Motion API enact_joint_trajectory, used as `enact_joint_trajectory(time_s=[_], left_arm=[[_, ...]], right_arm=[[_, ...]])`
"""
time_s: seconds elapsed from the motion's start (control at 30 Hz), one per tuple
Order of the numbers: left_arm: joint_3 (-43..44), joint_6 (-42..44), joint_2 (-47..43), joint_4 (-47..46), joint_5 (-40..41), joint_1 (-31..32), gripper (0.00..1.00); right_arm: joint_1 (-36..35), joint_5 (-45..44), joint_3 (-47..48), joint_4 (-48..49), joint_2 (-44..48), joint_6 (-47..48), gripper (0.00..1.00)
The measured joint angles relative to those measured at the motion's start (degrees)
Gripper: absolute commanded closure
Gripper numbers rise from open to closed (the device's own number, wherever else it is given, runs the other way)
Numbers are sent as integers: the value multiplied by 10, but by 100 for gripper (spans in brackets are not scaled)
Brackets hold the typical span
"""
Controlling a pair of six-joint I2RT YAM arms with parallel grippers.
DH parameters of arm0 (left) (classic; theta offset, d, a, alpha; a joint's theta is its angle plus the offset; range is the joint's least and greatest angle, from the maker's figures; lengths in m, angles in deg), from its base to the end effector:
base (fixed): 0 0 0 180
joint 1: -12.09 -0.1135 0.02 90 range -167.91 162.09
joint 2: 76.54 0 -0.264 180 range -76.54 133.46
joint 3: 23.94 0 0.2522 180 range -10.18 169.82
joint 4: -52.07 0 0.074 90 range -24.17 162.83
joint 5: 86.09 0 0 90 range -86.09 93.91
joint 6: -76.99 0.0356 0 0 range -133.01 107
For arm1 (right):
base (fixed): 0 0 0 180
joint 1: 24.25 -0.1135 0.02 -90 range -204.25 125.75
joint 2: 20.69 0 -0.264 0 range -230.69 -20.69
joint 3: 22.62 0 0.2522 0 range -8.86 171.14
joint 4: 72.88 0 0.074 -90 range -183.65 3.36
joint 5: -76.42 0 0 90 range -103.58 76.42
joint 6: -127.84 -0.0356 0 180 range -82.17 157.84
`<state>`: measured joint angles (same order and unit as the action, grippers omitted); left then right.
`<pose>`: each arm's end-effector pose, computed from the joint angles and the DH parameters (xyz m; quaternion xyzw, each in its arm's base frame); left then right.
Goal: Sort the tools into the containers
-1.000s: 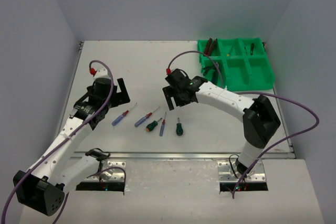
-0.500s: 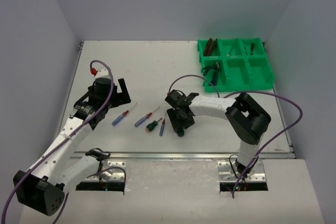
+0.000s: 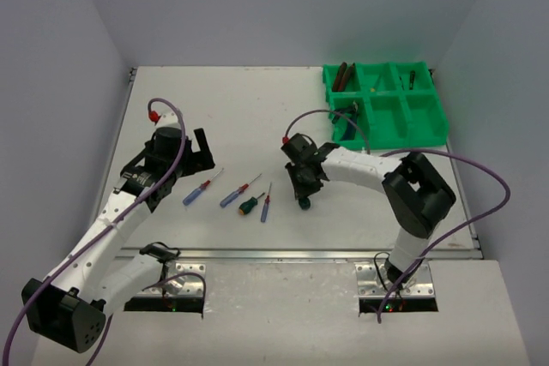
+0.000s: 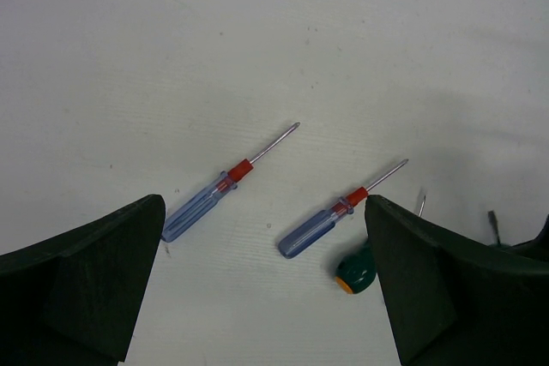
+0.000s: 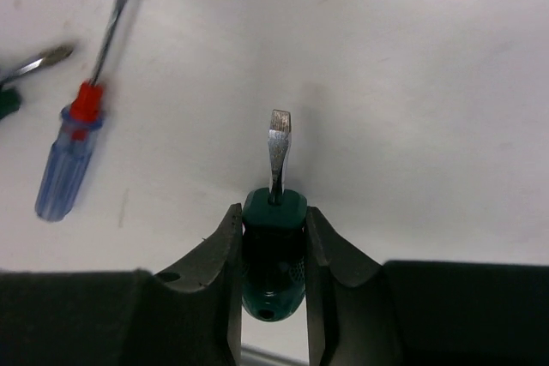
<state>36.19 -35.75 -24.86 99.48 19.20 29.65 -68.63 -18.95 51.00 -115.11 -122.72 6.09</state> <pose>0.1840 -0.0484 0.2896 -0.0977 0.8909 -0.0344 0.4422 0.2404 0.2306 0.1485 -0.1005 0.9796 0.0672 0.1607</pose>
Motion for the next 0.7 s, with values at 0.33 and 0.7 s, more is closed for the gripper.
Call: enact_joint_trajectory(time_s=[0.33, 0.7], left_arm=[[0, 2, -2, -2, -14, 0, 0], [0, 5, -5, -8, -25, 1, 0]], right_arm=[[311, -79, 111, 0, 48, 73, 100], [439, -85, 344, -30, -127, 96, 96]])
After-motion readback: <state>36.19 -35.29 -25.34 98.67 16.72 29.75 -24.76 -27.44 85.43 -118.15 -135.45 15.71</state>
